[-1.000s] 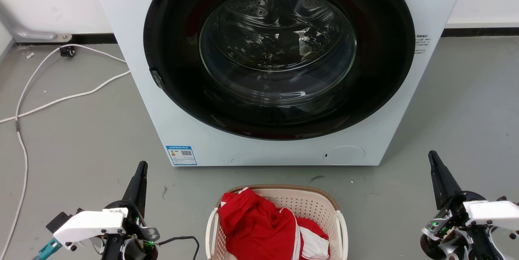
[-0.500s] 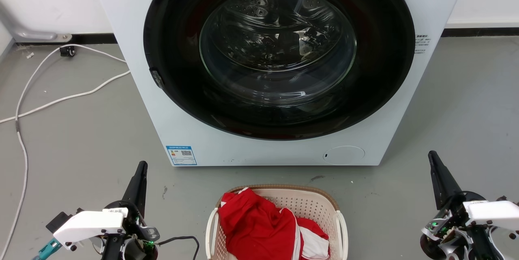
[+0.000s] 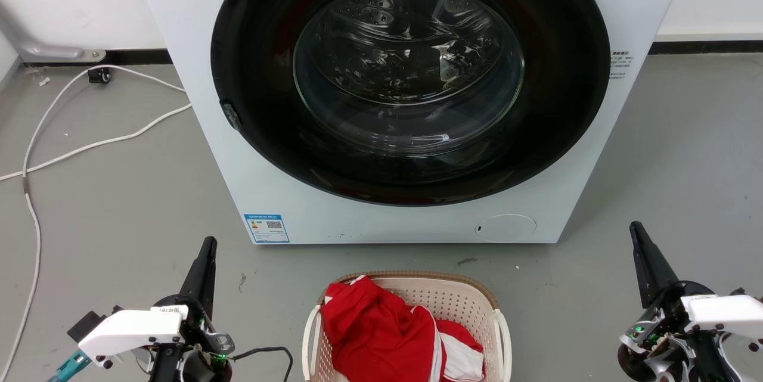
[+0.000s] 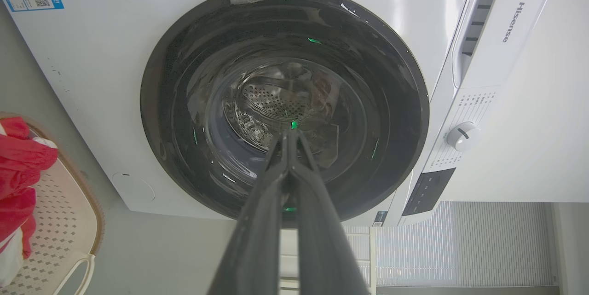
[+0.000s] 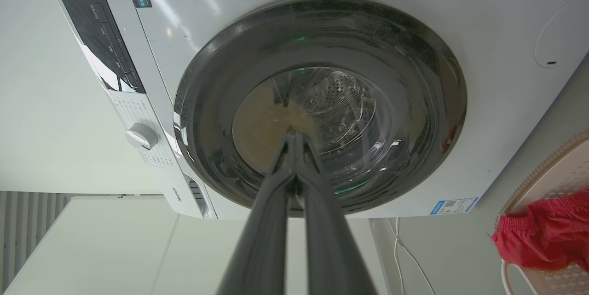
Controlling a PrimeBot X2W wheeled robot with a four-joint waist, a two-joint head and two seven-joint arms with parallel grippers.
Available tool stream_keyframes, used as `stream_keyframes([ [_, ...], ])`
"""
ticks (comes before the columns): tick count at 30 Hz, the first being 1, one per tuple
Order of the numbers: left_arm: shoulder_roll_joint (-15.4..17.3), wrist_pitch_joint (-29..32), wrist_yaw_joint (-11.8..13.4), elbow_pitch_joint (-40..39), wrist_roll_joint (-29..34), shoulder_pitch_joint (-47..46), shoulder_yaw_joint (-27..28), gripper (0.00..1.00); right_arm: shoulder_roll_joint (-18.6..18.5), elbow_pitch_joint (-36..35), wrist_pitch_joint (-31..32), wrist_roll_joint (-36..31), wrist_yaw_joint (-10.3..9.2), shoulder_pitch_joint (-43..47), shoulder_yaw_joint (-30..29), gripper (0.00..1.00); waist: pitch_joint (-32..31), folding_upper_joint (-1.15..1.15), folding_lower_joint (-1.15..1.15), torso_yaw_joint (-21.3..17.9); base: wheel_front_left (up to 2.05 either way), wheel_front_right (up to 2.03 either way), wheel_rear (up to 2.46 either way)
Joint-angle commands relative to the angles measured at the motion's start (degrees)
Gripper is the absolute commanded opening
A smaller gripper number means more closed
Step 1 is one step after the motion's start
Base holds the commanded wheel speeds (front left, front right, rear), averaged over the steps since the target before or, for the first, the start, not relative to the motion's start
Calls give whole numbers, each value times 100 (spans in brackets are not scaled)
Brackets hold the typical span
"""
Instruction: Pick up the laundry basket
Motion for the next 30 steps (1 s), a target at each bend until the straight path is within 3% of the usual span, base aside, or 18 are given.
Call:
stream_keyframes([
  [1,-3,19,-23,7,5,-55,20,0,20,3,16,-23,0,-63,-10,0,0,0,0,0,0,0,0],
  [14,-6,21,-23,7,10,-55,23,0,24,4,18,-30,0,-63,-15,0,0,0,0,0,0,0,0],
  [15,-3,3,1,17,1,8,1,100,5,14,6,0,1,9,-4,100,0,0,0,0,0,0,0],
  [30,-26,-342,5,-39,373,262,-54,100,25,-43,-333,-357,-1,246,158,100,0,0,0,-6,0,0,0],
])
